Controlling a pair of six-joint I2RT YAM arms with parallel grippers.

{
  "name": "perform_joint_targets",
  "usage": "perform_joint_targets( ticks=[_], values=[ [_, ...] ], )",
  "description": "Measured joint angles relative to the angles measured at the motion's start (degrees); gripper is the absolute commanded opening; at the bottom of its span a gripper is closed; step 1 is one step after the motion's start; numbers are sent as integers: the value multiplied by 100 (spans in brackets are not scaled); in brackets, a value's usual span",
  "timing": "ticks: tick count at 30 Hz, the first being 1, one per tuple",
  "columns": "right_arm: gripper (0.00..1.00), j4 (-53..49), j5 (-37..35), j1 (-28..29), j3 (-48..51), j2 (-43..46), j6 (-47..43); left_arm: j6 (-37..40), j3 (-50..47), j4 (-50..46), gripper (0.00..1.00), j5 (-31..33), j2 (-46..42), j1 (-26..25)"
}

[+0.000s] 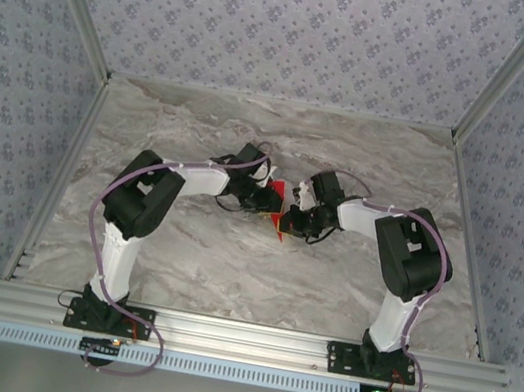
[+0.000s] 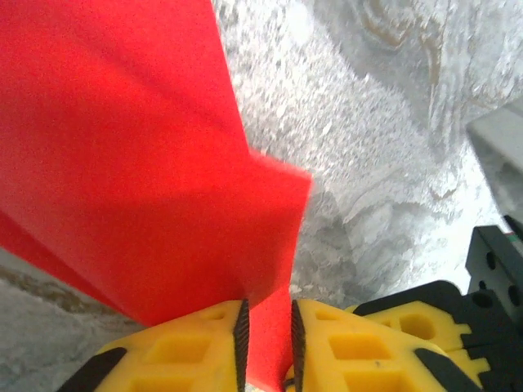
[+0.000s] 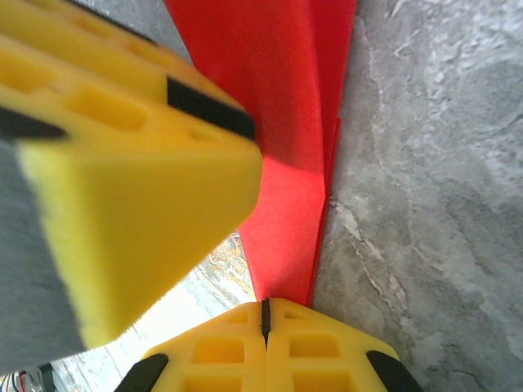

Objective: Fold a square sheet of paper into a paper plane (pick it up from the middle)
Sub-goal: Fold the wing for the fifth time at the center of the table.

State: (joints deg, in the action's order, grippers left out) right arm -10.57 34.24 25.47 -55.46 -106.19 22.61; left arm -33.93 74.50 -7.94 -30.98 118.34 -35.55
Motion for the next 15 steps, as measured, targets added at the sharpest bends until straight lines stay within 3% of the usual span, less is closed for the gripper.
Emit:
perform_joint_targets(
  ticks=[7,15],
  values=[
    [0,-76,-4,0,-48,-22,-39,656,68,-42,30,2,-15,173],
    [0,-127,-15,0,-74,-33,-63,883,173,-26,29,42,7,271]
  ],
)
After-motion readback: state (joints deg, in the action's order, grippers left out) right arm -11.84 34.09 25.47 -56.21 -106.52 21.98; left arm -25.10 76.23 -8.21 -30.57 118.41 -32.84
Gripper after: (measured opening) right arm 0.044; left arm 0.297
